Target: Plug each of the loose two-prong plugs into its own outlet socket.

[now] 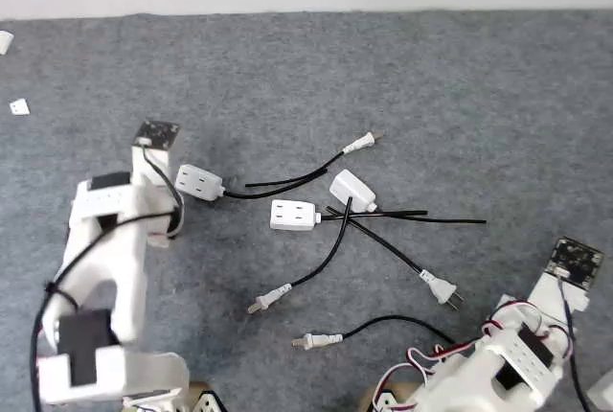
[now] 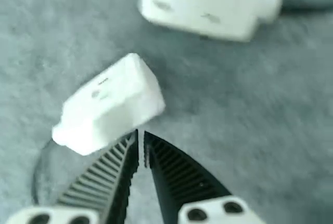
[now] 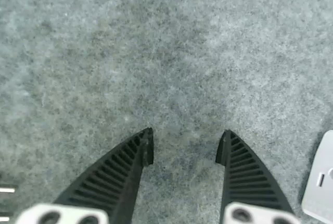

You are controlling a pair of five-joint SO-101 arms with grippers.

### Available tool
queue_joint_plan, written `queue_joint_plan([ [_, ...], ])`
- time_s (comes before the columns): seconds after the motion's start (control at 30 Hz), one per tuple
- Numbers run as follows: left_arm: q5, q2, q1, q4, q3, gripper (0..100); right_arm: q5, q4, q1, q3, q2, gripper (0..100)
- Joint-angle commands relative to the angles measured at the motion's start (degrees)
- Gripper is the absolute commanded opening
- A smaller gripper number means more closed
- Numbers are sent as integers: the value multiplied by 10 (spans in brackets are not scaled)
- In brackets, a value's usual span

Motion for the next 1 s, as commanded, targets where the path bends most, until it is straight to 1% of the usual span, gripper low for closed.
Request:
queue_joint_plan([
  [0.0,4,58,-32,-46,-88,12,5,-11,-7,1,0,197],
  [0.17,0,103,-47,-62,-135,12,5,-11,-7,1,0,197],
  [0.43,3,105,-50,-62,-166,12,5,-11,-7,1,0,197],
  [0.63,9,101,-80,-62,-174,13,5,-11,-7,1,0,197],
  [0.67,27,96,-87,-62,-178,14,5,-12,-7,1,0,197],
  [0.77,122,71,-105,-69,-186,16,5,-12,-7,1,0,197],
  [0.83,162,48,-112,-69,-184,21,5,-12,-7,1,0,197],
  [0.9,196,33,-113,-66,-181,55,5,-12,-7,1,0,197],
  [0.97,227,17,-112,-69,-163,120,5,-12,-7,1,0,197],
])
